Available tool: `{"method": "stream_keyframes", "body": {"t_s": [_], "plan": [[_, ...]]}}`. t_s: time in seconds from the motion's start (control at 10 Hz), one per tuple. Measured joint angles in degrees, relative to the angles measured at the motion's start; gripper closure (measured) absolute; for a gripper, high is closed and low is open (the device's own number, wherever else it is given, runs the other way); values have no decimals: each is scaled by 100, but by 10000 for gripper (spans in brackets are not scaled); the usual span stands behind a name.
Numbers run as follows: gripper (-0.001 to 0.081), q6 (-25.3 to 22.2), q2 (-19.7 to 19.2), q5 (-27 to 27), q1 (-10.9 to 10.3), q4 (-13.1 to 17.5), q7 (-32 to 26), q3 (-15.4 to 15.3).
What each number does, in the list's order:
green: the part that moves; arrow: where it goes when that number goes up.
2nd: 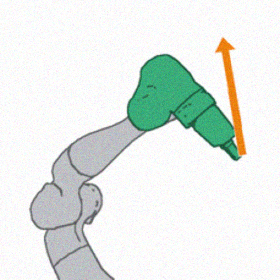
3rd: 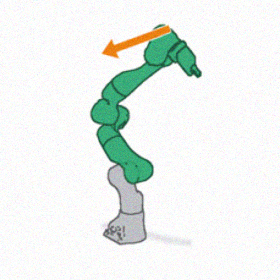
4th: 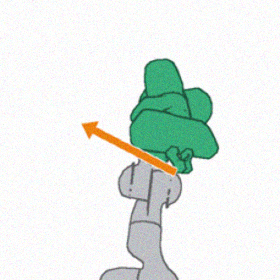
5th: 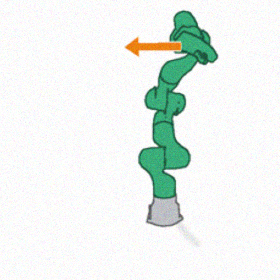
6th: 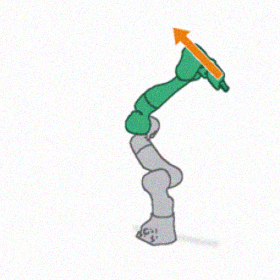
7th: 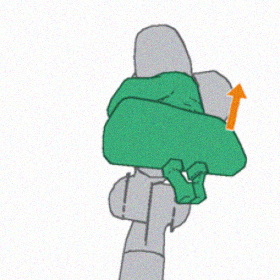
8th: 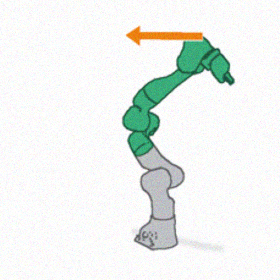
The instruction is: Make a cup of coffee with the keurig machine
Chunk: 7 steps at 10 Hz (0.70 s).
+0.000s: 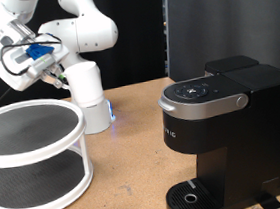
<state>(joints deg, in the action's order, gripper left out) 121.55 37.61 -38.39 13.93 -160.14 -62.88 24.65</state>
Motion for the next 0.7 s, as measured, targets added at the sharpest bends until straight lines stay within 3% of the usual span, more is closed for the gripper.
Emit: {"method": "stream_keyframes", "body": {"t_s": [0.7], "plan": [[737, 966, -478, -800, -801, -26, -209, -327]]}}
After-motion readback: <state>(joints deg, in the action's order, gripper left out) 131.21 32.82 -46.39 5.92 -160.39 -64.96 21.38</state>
